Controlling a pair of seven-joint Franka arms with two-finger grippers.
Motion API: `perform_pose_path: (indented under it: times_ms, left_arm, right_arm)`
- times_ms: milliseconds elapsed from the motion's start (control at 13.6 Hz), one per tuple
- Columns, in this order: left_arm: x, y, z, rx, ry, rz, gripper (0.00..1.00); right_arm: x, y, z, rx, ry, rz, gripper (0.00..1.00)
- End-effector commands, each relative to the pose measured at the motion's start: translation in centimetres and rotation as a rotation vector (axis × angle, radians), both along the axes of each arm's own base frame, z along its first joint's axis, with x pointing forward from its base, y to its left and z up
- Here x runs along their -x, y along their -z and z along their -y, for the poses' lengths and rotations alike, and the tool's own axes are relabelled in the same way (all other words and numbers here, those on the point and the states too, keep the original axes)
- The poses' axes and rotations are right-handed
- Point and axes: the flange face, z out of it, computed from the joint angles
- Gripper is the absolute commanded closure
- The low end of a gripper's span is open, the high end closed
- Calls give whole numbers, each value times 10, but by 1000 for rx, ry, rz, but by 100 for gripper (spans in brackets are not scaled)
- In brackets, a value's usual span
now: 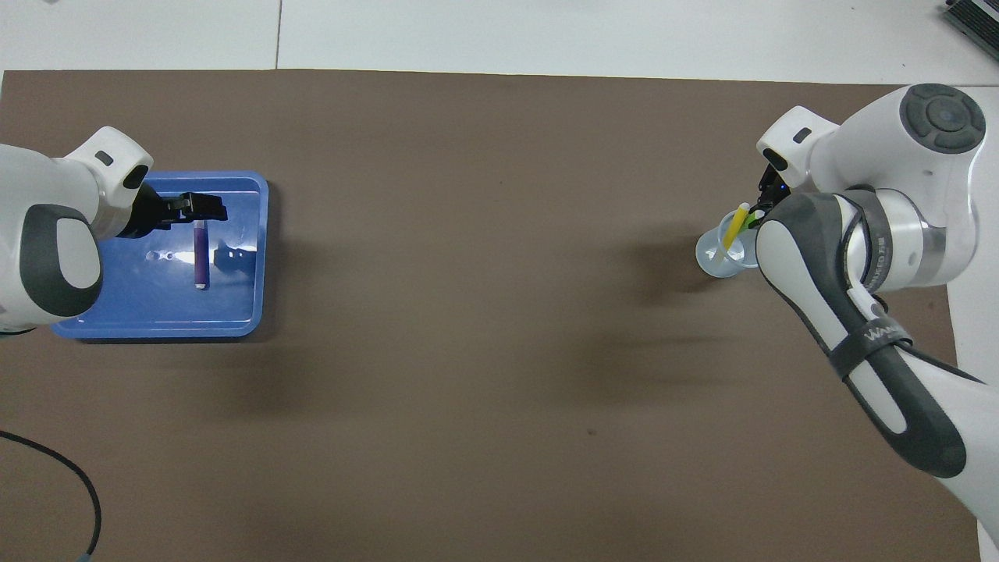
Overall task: Right arm passes pens to left for tray arrangement
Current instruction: 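Lower the purple pen into the tray and open the left gripper, then grasp the yellow-green pen with the right gripper while the left gripper rises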
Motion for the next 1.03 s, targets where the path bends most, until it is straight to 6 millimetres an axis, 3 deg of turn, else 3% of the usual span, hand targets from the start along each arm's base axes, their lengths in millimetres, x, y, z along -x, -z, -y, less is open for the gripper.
perform_pose_path:
  times_ms: [0,147,442,590,737,958]
  left_arm:
    - [5,-9,11,10,-135,-91,0]
    - [11,-8,20,20,-223,-143,1]
    - [18,-16,41,33,-377,-185,1]
    - [22,-10,48,32,-386,-189,0]
    - [25,-10,68,28,-344,-178,0]
    - [20,-12,64,32,-325,-133,0]
  right_arm:
    - [5,1,0,16,-21,-3,94]
    - [5,1,-2,15,-23,-4,100]
    - [6,-7,-3,9,-17,2,100]
    - [7,-8,-3,7,-13,-3,100]
    - [8,-17,2,4,3,6,100]
    - [12,-35,7,7,85,1,100]
